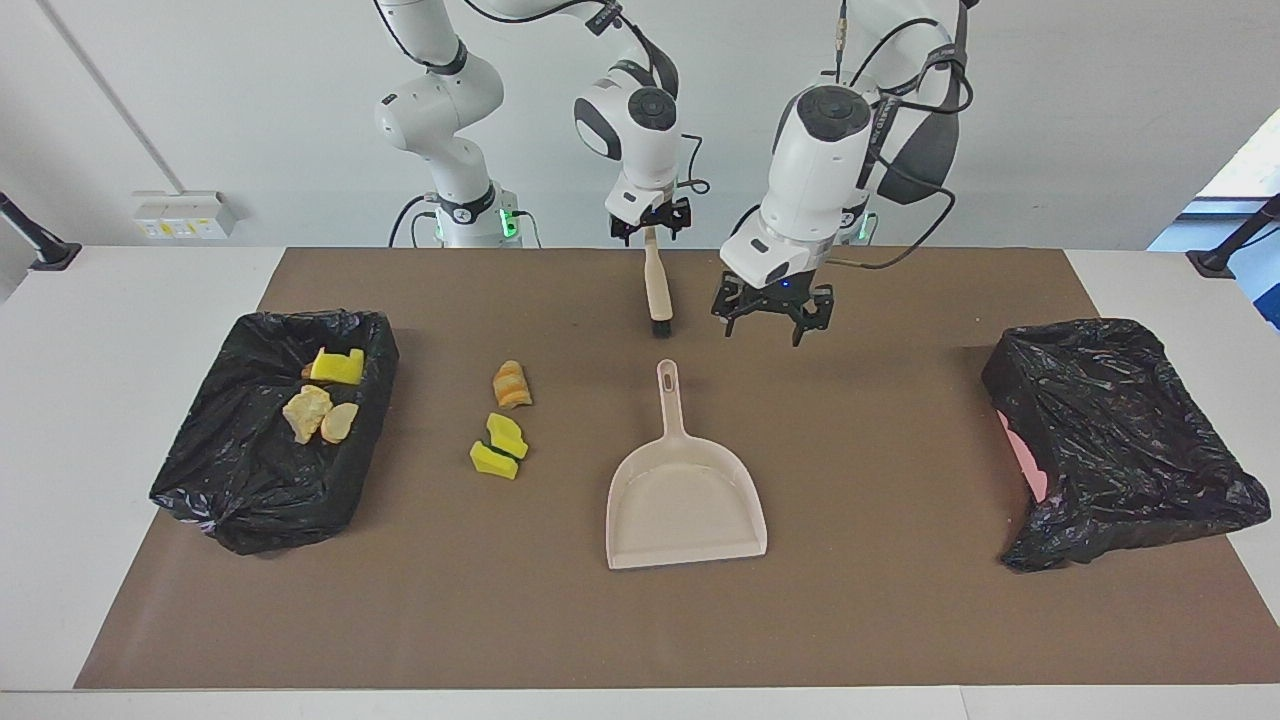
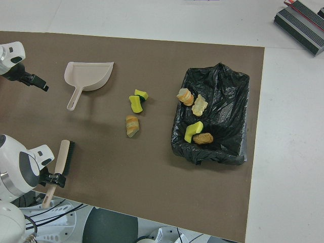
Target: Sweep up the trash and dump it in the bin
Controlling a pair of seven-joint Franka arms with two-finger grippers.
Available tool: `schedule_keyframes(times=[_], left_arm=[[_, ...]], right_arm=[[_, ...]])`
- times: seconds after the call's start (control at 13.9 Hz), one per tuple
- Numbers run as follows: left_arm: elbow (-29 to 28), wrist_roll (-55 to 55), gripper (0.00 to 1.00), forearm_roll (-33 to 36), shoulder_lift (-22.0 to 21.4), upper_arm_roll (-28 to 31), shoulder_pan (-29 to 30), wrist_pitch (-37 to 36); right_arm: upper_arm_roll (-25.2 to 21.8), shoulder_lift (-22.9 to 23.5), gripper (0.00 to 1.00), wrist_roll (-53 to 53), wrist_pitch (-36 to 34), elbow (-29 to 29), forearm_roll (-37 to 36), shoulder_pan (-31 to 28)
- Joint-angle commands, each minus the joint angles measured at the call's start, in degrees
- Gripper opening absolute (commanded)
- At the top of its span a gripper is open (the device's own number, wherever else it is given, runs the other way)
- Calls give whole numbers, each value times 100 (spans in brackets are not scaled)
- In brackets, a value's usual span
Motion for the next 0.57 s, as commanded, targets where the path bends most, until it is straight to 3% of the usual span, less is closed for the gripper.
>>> schedule_keyframes(times=[0.0,0.07,0.5], left_arm=[[188,-422,100,42,488,95,-348,433],[171,-519,100,42,550,95,-384,504],[381,-915,100,60,1342,139,-683,979]], right_arm=[[-38,-33,16,61,92,-63,26,41],[-29,-15,0,105,66,-20,26,41],[-99,-190,0,114,-873,403,-150,-186]])
